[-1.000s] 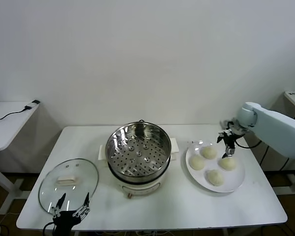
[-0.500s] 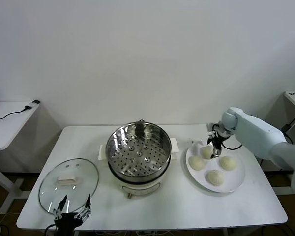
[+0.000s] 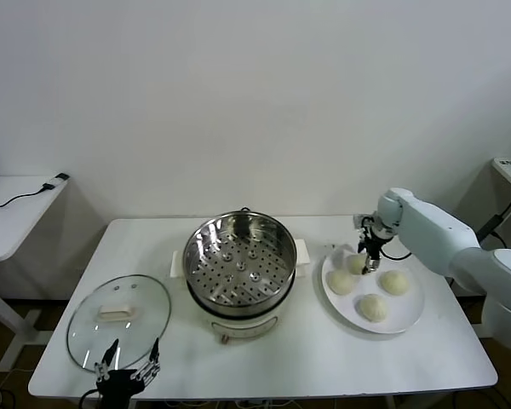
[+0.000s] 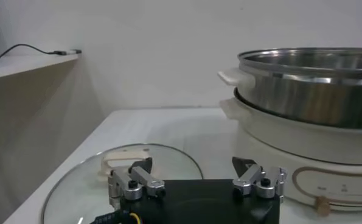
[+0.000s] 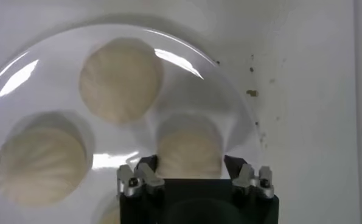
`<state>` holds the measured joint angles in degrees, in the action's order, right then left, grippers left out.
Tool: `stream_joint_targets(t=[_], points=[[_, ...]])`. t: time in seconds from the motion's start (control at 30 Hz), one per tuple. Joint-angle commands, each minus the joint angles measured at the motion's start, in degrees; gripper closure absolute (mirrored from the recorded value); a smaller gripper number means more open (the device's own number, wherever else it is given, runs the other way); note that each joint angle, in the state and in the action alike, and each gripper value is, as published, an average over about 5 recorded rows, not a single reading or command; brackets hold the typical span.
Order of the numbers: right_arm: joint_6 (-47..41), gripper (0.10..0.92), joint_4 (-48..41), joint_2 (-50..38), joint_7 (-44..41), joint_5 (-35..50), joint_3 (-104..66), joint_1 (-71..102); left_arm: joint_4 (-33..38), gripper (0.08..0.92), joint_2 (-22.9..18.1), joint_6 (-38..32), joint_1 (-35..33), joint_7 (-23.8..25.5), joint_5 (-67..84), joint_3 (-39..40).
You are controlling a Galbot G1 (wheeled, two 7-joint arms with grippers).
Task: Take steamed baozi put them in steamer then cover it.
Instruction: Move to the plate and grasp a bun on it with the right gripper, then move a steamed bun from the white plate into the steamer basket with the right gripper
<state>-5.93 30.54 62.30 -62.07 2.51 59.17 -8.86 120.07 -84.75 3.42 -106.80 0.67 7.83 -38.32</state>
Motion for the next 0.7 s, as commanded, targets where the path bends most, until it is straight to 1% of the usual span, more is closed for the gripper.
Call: stream_joint_targets(t=[0.03,0.23,0.33,0.43,0.57,0.63,0.7], points=[[-0.46,0.321,4.21,-1.02,-0.66,3.25,4.0,-4.64,0.24,0.177,0.07,0.12,0.04,0.01,-0.01,-0.04],[0.8,0.321,16.23,-3.6,-2.96,14.88,19.37,-22.51,1.48,0.177,0.23,0.8,0.2,0.12,0.0,-0.24],[2.88,0.321,22.12,-2.82,-4.67,20.63,25.27,-33.14,2.33,0.177,0.26,1.2,0.21,0.16,0.05,-0.37],[5.57,0.321,29.46,-0.96,-5.73,24.07,28.16,-40.7,3.0,0.177,0.25,1.47,0.18,0.15,0.09,-0.38],[10.51,0.321,42.03,2.85,-4.78,24.0,28.13,-46.42,3.47,0.177,0.32,1.62,0.2,0.12,0.15,-0.32],[13.6,0.321,48.07,5.31,-3.74,21.9,27.2,-47.68,3.58,0.177,0.33,1.72,0.3,0.13,0.11,-0.24],[16.86,0.321,52.8,8.22,-2.76,17.97,26.23,-47.89,3.75,0.177,0.33,1.85,0.4,0.13,0.06,-0.13]])
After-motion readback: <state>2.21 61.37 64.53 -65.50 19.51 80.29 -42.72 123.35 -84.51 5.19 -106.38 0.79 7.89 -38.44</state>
